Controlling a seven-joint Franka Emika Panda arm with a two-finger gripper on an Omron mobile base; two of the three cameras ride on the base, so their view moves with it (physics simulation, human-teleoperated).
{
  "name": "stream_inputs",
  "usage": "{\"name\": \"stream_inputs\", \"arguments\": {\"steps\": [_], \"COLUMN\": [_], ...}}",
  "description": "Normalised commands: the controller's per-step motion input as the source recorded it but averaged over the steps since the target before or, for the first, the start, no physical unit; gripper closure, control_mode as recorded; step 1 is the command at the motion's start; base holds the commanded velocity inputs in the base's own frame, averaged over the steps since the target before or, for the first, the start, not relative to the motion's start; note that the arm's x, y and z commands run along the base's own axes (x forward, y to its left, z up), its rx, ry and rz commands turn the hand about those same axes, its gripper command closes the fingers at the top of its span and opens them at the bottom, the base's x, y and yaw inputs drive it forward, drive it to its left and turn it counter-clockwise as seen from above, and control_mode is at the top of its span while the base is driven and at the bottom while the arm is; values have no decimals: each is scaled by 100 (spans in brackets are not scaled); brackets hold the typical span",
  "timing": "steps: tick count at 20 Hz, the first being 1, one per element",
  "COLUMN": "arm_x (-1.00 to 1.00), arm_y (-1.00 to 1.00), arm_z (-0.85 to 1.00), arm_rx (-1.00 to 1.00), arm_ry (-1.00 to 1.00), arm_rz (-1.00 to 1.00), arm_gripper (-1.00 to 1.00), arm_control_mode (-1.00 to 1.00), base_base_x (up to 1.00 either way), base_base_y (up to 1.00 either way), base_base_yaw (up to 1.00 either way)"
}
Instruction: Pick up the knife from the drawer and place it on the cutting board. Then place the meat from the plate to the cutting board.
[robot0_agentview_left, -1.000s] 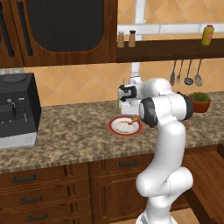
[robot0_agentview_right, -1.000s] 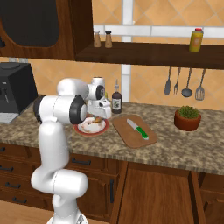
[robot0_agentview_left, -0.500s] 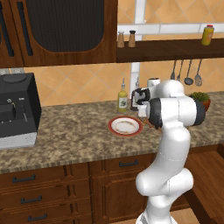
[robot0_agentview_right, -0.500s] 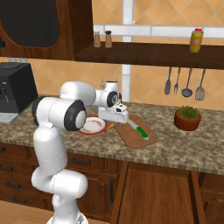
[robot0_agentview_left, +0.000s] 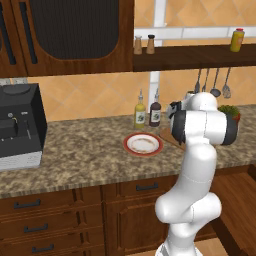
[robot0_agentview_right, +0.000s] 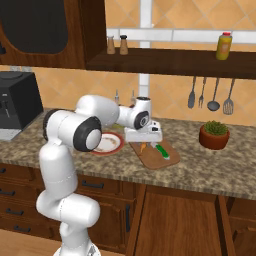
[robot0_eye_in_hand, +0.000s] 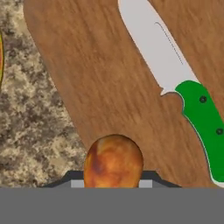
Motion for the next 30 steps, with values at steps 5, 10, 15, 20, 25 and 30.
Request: {"name": "stream_inputs", "arguments": {"steps": [5,10,15,20,25,30], "arm_x": [4,23,44,24,1,0], "arm_y": [-2,0,-4,-6,-10,0], "arm_z": [-3,-2,-8,-22,-18,0], "arm_rx": [13,3,0,0,0,0], "arm_ry": [-5,-4,-2,-2,0,0], "arm_rz": [56,41,24,13,7,0], "arm_gripper": [100,100,100,100,100,-100], "arm_control_mode": [-100,-100,-100,-100,-100,-100], "base_base_x": [0,0,0,0,0,0], "base_base_y": [0,0,0,0,0,0], "base_base_yaw": [0,0,0,0,0,0]}}
